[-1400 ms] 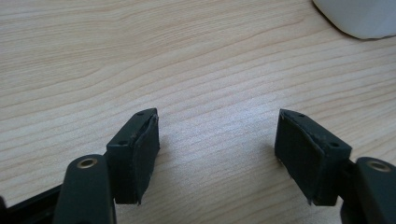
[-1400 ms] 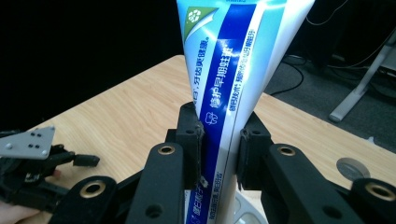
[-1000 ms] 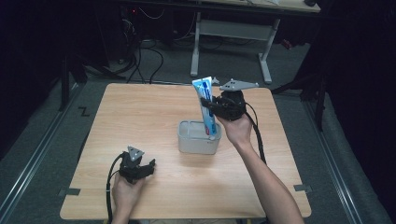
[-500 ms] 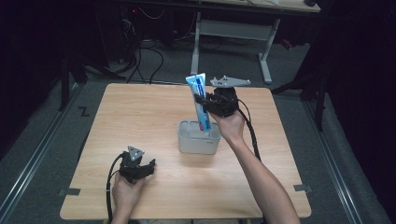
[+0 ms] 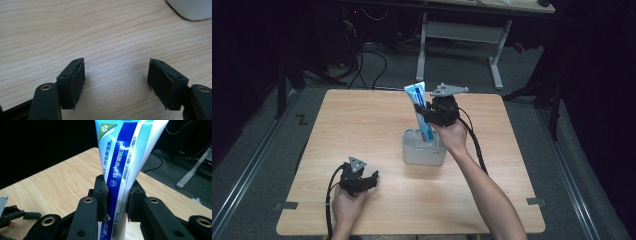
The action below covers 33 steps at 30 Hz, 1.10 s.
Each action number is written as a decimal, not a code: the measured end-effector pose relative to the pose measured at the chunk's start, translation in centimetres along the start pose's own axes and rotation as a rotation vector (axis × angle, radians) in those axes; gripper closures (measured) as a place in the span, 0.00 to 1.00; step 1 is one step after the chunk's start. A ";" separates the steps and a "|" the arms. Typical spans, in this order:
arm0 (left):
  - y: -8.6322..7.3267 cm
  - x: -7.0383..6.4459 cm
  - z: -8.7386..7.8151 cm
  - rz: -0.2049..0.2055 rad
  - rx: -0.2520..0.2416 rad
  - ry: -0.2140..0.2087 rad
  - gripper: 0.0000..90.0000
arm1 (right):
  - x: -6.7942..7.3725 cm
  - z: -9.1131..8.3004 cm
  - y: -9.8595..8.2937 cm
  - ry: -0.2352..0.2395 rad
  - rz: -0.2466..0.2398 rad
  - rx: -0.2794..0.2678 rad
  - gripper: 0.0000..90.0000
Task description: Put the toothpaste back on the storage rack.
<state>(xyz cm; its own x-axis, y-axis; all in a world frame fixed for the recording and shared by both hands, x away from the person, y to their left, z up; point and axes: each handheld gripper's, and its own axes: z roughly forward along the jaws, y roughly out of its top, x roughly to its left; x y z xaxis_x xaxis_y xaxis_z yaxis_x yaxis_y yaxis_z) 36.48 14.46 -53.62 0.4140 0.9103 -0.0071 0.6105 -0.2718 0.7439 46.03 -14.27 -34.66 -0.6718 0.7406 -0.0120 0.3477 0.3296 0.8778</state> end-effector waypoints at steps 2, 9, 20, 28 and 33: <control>0.0 0.0 0.0 -0.002 0.000 0.000 0.34 | 0.0 0.3 -0.2 0.007 0.008 0.006 0.82; 0.0 0.0 0.0 0.000 0.003 -0.001 0.34 | 0.1 0.9 -0.8 0.017 0.006 0.018 0.82; 0.0 0.0 0.0 -0.003 0.000 0.004 0.34 | -0.1 1.1 -1.7 0.004 -0.011 0.059 0.82; 0.0 0.0 0.0 -0.003 0.000 0.004 0.34 | -0.1 1.2 -2.3 -0.001 -0.017 0.078 0.82; 0.0 0.0 0.0 -0.003 0.000 0.004 0.34 | -0.1 1.2 -2.4 -0.007 -0.013 0.076 0.82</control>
<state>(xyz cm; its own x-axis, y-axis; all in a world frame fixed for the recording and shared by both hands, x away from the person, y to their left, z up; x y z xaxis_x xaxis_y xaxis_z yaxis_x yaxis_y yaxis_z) 36.47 14.48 -53.61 0.4097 0.9122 -0.0064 0.6119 -0.2696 0.7436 46.00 -14.43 -37.35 -0.6718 0.7403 -0.0270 0.3879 0.3825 0.8386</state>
